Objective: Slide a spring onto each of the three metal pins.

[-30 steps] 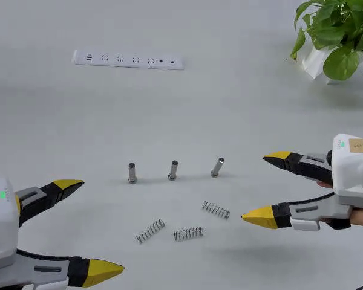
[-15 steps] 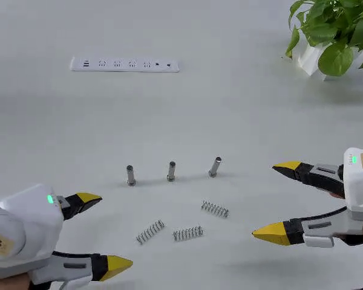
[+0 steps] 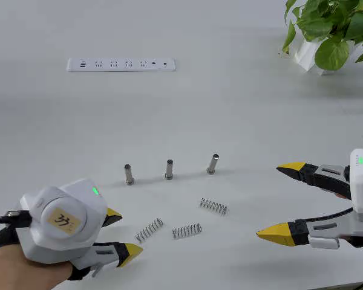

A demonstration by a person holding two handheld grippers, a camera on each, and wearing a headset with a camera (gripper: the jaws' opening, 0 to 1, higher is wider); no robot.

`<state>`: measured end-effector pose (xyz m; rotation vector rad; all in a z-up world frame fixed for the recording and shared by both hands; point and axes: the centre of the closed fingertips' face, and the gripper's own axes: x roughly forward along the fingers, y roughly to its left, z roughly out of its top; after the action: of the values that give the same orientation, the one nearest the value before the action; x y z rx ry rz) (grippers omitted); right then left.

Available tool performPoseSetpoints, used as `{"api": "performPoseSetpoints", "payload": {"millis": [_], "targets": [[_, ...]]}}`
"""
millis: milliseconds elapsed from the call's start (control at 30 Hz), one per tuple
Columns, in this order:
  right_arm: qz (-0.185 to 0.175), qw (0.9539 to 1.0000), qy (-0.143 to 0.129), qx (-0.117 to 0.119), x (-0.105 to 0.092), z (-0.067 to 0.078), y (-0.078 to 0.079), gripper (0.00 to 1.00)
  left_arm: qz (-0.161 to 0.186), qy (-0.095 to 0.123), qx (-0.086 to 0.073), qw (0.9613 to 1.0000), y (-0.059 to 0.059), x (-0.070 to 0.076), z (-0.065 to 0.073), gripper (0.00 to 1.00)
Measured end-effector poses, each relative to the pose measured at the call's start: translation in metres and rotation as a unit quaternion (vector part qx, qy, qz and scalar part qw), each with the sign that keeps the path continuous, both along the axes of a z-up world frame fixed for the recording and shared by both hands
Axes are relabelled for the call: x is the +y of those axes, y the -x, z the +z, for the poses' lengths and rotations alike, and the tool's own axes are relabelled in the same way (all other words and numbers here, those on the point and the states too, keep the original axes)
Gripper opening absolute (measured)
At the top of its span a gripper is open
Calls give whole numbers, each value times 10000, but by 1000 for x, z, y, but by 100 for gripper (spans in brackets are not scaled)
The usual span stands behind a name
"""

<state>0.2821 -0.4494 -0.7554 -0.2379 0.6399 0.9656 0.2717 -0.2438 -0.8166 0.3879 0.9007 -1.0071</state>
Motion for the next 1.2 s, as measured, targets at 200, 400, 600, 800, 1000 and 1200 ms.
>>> {"api": "performPoseSetpoints", "payload": {"millis": [200,400,600,800,1000,1200], "targets": [[-37,10000,-5,8,-3,-1,2,82,24,-194,127,9997,0,-6,-10,21],[-90,10000,-34,11,-4,-2,2,81,91,-390,327,9987,1,-8,-19,17],[-129,9999,-43,25,-6,-3,2,80,88,-499,392,9979,0,-10,-23,11],[-171,9998,-41,49,-8,-5,3,80,50,-530,461,9975,1,-14,-25,11],[-190,9998,-50,61,-9,-6,4,79,19,-608,489,9969,2,-14,-27,10],[-192,9998,-49,76,-9,-6,5,78,45,-618,503,9968,1,-13,-27,7]]}}
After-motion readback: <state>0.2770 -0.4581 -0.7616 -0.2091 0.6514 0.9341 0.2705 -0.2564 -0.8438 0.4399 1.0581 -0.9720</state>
